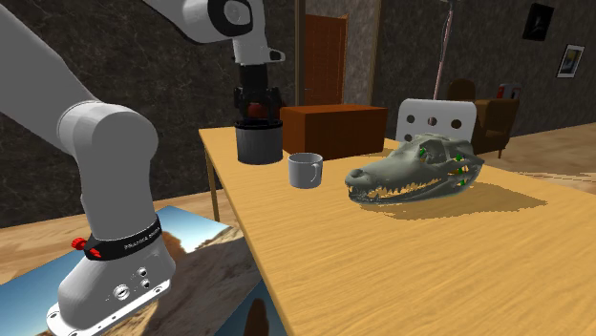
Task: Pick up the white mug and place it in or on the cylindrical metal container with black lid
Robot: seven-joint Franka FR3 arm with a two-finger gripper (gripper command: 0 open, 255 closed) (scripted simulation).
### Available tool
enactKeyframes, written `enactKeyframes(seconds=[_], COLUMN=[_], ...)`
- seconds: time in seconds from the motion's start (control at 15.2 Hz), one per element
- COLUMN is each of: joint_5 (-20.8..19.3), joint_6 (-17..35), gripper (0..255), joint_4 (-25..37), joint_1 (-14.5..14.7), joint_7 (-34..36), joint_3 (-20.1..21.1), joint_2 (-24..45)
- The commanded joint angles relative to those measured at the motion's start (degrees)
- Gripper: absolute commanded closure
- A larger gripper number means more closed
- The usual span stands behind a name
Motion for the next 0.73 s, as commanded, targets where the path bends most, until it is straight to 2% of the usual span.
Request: enactKeyframes(seconds=[0.0,0.46,0.66], joint_5=[-1.3,-4.8,-4.9], joint_6=[3.4,15.1,17.7], gripper=[0,0,0], joint_4=[-0.4,0.4,0.0], joint_1=[-0.8,-3.1,-3.2], joint_7=[-1.9,-8.6,-9.2], joint_3=[-1.5,-7.0,-7.6], joint_2=[3.1,15.3,17.6])
